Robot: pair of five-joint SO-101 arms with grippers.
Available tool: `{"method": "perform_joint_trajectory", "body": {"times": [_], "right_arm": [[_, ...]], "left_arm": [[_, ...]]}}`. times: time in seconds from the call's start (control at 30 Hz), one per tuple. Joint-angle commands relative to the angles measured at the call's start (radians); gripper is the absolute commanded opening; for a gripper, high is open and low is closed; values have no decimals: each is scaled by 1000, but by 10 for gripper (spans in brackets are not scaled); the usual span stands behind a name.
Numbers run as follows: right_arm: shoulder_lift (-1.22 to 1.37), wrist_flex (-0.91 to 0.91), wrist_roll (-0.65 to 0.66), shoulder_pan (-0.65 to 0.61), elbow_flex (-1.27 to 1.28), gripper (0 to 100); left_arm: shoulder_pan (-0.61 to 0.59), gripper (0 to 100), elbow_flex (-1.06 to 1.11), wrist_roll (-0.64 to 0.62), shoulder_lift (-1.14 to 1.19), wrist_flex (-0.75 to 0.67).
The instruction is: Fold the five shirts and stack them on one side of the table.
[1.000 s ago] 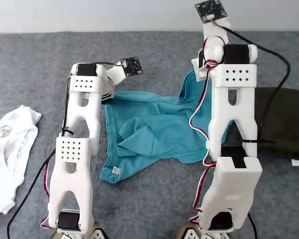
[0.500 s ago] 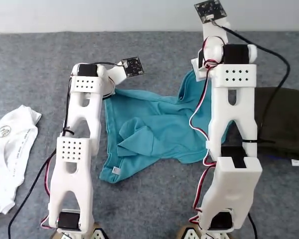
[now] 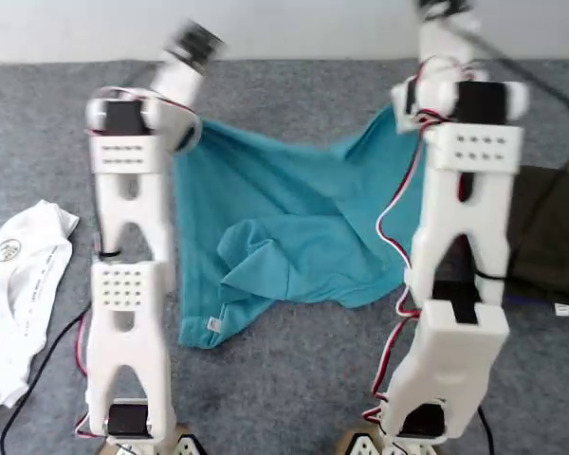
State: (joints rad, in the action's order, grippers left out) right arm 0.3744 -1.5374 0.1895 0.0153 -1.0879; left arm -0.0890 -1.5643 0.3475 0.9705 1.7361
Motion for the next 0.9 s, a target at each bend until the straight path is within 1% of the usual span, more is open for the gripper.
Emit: {"method": "perform_joint_trajectory", "body": {"times": [0.0,0.1,0.17,0.27,0.33,0.47,0.57,0.67,0.77,0.87], "right_arm": [[-130,-5,-66,15,-230,8],[-157,12,-86,13,-358,8],[-171,38,-121,19,-427,8],[-197,41,-184,21,-512,8],[-228,39,-196,21,-543,8],[-303,50,-195,15,-543,8],[-355,62,-196,15,-543,8],[-418,180,-198,2,-542,8],[-492,292,-212,-41,-479,8],[-593,363,-215,-42,-379,8]], "left_arm": [[-25,11,51,-84,-287,21],[9,11,143,-101,-486,21],[32,11,225,-124,-628,21],[37,11,381,-189,-841,20],[31,11,463,-256,-993,18],[37,11,624,-267,-1300,18],[28,11,783,-273,-1493,15],[-8,11,920,-376,-1654,17],[-29,11,1015,-382,-1774,17],[-32,11,1095,-377,-1860,18]]}}
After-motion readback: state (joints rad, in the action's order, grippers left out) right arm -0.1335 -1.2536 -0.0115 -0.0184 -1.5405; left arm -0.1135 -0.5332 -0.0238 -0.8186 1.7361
